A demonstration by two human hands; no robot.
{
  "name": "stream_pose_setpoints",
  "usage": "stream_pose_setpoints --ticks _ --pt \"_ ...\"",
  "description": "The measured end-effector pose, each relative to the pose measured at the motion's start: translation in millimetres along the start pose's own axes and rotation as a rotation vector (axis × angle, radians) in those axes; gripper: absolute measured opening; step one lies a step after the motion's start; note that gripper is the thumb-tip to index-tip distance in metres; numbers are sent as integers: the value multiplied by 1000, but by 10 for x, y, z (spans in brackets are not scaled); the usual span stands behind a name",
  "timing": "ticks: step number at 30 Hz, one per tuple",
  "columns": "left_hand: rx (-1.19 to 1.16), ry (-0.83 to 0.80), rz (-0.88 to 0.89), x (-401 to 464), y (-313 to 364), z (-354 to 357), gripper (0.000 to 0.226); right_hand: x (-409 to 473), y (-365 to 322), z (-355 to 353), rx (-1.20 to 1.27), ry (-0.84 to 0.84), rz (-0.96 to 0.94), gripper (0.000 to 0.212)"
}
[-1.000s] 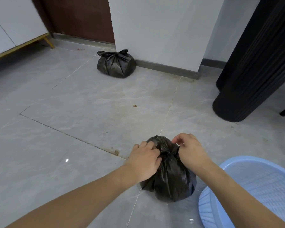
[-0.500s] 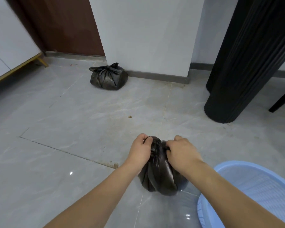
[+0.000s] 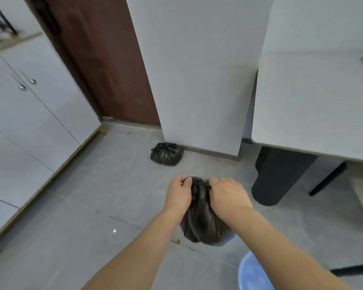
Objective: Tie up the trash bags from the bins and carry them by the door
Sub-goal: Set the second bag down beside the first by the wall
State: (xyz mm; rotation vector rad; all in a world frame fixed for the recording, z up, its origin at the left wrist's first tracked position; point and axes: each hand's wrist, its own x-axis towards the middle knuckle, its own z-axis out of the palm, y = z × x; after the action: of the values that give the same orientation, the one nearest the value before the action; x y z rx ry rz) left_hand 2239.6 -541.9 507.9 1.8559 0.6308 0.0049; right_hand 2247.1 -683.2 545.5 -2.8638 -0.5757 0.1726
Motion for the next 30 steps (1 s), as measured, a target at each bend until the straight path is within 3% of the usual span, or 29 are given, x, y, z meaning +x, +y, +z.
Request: stream_pose_setpoints --ticks 5,10,18,30 --pt "49 52 123 -777 1582 -928 20 -310 -597 -1753 50 43 17 19" --pt "-6 122 148 -1419 2382 -1677 23 -619 -1188 -2778 118 126 -16 11" --pt "-103 152 75 -1383 2305 -2309 26 -511 -1873 -2965 207 55 8 17" --pt "-73 -78 77 18 2378 -2736 17 632 -2105 -2856 312 81 139 19"
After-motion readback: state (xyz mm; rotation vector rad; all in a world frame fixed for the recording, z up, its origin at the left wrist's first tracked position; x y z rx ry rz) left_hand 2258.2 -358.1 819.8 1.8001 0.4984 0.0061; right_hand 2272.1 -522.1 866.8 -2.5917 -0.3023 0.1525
